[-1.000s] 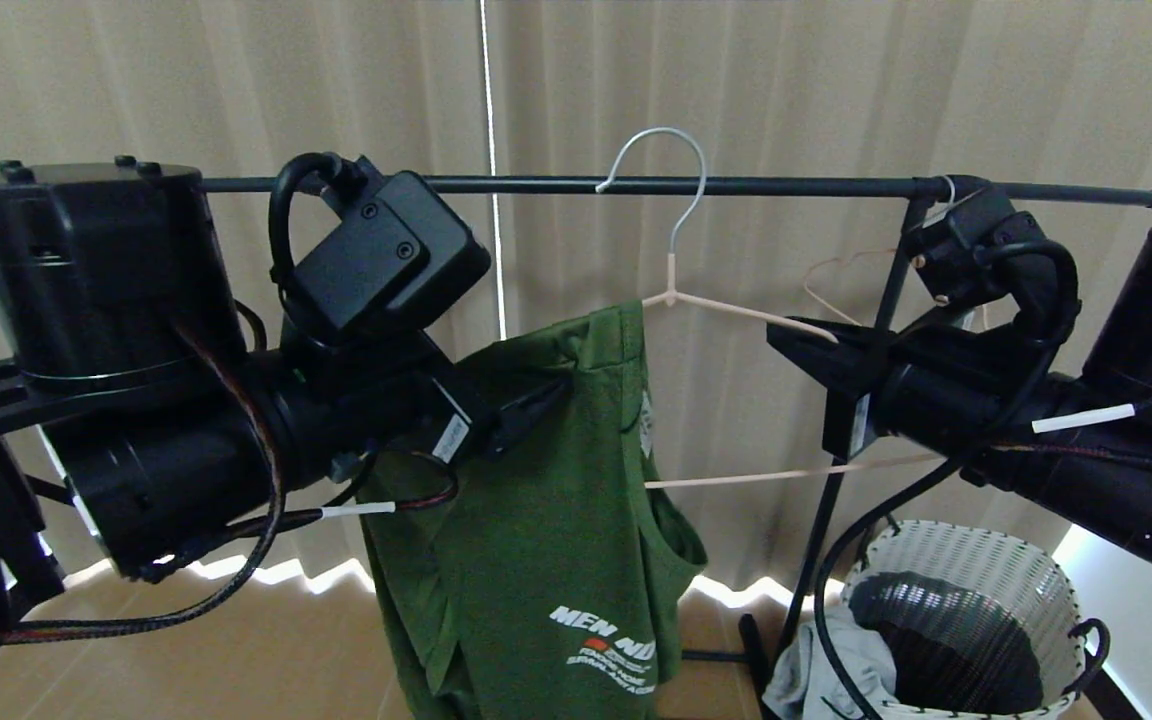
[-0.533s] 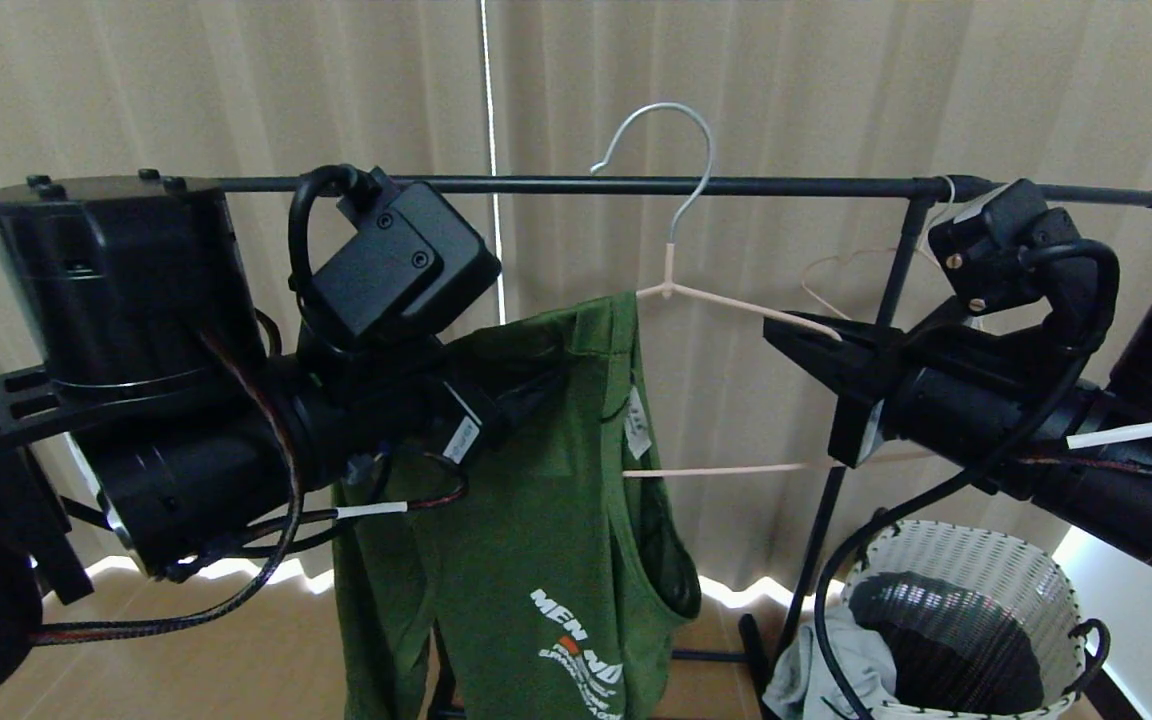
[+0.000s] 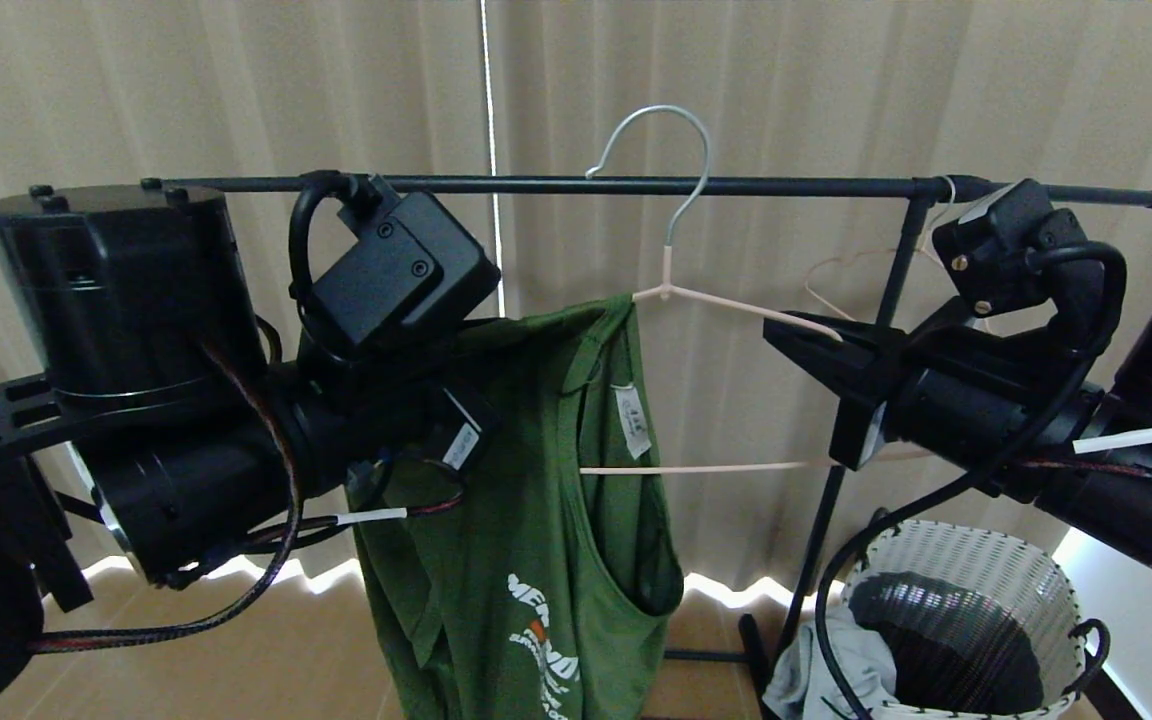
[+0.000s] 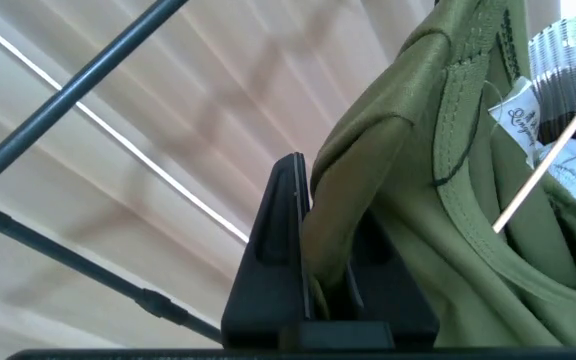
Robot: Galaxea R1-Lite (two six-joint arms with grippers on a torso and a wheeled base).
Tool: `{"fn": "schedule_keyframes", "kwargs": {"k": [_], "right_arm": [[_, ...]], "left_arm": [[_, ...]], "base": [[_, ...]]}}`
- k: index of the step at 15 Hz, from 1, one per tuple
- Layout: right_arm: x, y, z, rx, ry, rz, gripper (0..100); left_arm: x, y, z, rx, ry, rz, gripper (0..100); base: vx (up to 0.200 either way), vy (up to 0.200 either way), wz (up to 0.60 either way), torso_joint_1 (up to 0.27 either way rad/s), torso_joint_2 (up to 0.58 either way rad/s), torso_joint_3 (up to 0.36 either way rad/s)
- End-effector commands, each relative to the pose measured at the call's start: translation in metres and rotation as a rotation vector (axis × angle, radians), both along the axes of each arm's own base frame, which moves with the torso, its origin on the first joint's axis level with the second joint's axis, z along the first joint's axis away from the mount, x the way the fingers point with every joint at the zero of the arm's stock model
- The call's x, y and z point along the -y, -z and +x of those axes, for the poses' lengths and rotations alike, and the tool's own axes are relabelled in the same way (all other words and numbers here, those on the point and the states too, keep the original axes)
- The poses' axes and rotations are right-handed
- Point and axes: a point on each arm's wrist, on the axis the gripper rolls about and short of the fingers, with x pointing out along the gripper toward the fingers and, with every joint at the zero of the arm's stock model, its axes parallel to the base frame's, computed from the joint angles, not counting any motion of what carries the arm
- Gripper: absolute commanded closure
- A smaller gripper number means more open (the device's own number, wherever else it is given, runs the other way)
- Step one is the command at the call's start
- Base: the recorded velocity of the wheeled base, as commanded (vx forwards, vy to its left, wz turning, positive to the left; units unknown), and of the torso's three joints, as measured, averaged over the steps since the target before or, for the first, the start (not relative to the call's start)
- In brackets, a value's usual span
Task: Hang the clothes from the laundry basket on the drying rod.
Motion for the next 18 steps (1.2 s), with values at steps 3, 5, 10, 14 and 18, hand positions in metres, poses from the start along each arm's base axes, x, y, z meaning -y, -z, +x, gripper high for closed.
{"fn": "schedule_keyframes", "kwargs": {"k": [3,5,10,14,18], "right_arm": [[0.001,0.0,0.0,0.0,0.001,-0.001,100],[0.0,0.002,0.001,-0.008,0.002,-0.008,100],[0.01,0.002,-0.001,-0.003,0.036,-0.003,0],[0.015,0.015,-0.006,-0.038,0.041,-0.028,0],[0.017,0.031,-0.01,-0.085,0.04,-0.07,0]], "left_arm": [[-0.003,0.006,-0.003,0.017,-0.008,-0.014,100],[-0.003,0.007,-0.001,0.016,-0.023,-0.012,100],[-0.03,0.013,0.015,0.002,-0.226,0.006,100],[-0.044,0.016,0.022,-0.004,-0.343,0.007,100],[-0.049,0.014,0.025,-0.006,-0.38,-0.034,100]], "base": [[0.0,0.0,0.0,0.0,0.0,0.0],[0.0,0.0,0.0,0.0,0.0,0.0],[0.0,0.0,0.0,0.0,0.0,0.0],[0.0,0.0,0.0,0.0,0.0,0.0],[0.0,0.0,0.0,0.0,0.0,0.0]]}}
